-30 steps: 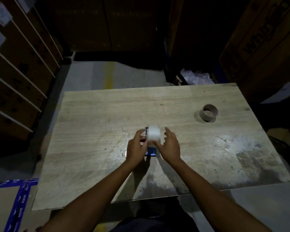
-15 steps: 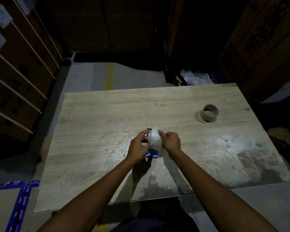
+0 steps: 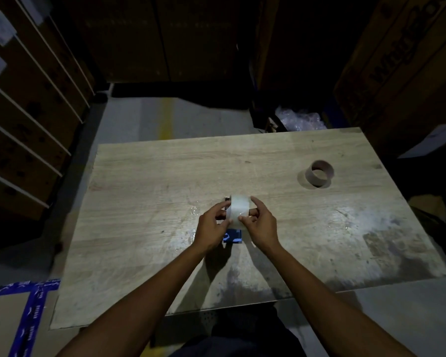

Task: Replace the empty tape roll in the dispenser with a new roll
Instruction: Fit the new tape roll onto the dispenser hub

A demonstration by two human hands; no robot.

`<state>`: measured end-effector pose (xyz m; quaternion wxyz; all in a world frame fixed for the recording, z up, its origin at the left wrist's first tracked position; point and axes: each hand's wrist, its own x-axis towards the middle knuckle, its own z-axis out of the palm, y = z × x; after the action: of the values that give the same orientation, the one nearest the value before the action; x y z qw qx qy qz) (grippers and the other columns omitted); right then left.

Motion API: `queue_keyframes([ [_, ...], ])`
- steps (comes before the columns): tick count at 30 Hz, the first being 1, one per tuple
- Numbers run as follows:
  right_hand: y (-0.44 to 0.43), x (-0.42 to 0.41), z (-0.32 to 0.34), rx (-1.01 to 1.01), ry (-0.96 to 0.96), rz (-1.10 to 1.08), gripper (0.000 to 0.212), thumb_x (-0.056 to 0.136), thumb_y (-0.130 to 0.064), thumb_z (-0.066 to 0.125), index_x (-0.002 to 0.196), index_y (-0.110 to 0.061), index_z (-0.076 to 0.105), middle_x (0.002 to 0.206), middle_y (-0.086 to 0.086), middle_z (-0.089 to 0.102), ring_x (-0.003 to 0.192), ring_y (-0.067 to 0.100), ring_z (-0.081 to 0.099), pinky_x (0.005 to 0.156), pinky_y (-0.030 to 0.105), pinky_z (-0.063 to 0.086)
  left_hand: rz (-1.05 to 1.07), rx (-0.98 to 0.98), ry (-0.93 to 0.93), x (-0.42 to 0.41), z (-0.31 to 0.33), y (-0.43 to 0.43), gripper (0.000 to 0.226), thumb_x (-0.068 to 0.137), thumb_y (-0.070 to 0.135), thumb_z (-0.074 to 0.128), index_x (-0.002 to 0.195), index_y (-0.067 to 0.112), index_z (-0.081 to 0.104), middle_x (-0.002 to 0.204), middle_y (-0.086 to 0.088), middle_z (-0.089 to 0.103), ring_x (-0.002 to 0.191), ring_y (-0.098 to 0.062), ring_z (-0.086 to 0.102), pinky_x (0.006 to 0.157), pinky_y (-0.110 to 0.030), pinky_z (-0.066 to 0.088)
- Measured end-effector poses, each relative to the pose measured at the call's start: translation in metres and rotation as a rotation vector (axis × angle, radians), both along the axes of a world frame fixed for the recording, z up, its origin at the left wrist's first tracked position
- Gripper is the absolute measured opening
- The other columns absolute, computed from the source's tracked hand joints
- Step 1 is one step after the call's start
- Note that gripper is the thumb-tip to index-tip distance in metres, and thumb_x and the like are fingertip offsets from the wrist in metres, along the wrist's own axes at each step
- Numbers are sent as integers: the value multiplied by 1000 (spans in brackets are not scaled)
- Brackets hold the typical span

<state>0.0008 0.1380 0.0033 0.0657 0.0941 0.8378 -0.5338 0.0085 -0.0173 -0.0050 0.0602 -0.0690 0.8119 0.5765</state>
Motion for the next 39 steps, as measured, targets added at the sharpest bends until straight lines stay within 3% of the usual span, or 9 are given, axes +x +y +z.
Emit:
queue_keyframes([
  [2, -2, 3, -1, 83, 66, 41, 51, 88, -14, 69, 136, -24, 52, 104, -3, 67, 83, 5, 64, 70, 16, 54, -1, 6, 20, 0, 1, 0, 53, 87, -3, 64, 133, 22, 58, 132, 0, 63, 107, -15, 66, 76, -19, 58],
  [7, -6, 8, 0, 339, 195, 90, 30, 96, -24, 61, 125, -18, 65, 116, 6, 71, 99, 18, 67, 87, 36, 57, 11, -18, 55, -3, 4, 1, 48, 90, 5, 65, 133, 24, 57, 128, 1, 64, 106, -13, 65, 74, -10, 52],
  [10, -7, 9, 3, 428, 266, 115, 24, 99, -29, 54, 117, -19, 67, 102, 3, 74, 88, 16, 68, 76, 28, 54, -7, -81, 72, -4, 3, 0, 45, 91, 9, 66, 134, 20, 58, 128, 0, 65, 106, -11, 64, 77, -6, 51],
  [14, -5, 7, 4, 548, 286, 151, 17, 101, -31, 50, 103, -21, 63, 79, -1, 71, 68, 13, 65, 58, 22, 45, -43, -330, 219, -2, 1, 0, 32, 91, 21, 66, 123, 22, 65, 123, 1, 63, 105, -12, 63, 80, -20, 54],
  [20, -4, 2, 4, 650, 272, 182, 21, 102, -36, 44, 105, -22, 60, 75, -1, 70, 64, 15, 64, 58, 29, 49, -238, -676, 440, -4, 8, -3, 18, 86, 24, 71, 103, 18, 73, 123, -10, 62, 108, -24, 61, 68, -34, 59],
  [24, -1, 0, 1, 640, 258, 223, 24, 100, -39, 48, 113, -22, 60, 85, 0, 72, 73, 15, 67, 61, 26, 48, -356, -818, 525, -10, 17, -5, 19, 72, 17, 84, 89, 13, 75, 111, -14, 68, 97, -28, 67, 59, -34, 59],
  [27, 2, 1, 0, 633, 278, 257, 26, 98, -37, 53, 118, -23, 59, 93, 0, 73, 79, 15, 67, 64, 25, 49, -399, -851, 576, -12, 19, -5, 15, 75, 14, 81, 86, 8, 74, 106, -15, 69, 92, -28, 67, 58, -33, 58],
  [34, -2, -1, 6, 724, 261, 247, 16, 101, -34, 45, 104, -24, 57, 85, -2, 68, 74, 13, 59, 59, 26, 42, -456, -869, 585, -18, 28, -3, 22, 69, 13, 84, 84, 5, 71, 91, -12, 68, 77, -25, 64, 50, -31, 52],
  [39, -8, 2, 7, 801, 312, 200, 13, 90, -25, 65, 100, -19, 60, 124, 7, 54, 105, 20, 53, 60, 21, 39, -483, -876, 591, -22, 28, -7, 13, 89, 14, 65, 93, 3, 71, 103, -15, 67, 90, -28, 63, 61, -39, 55],
])
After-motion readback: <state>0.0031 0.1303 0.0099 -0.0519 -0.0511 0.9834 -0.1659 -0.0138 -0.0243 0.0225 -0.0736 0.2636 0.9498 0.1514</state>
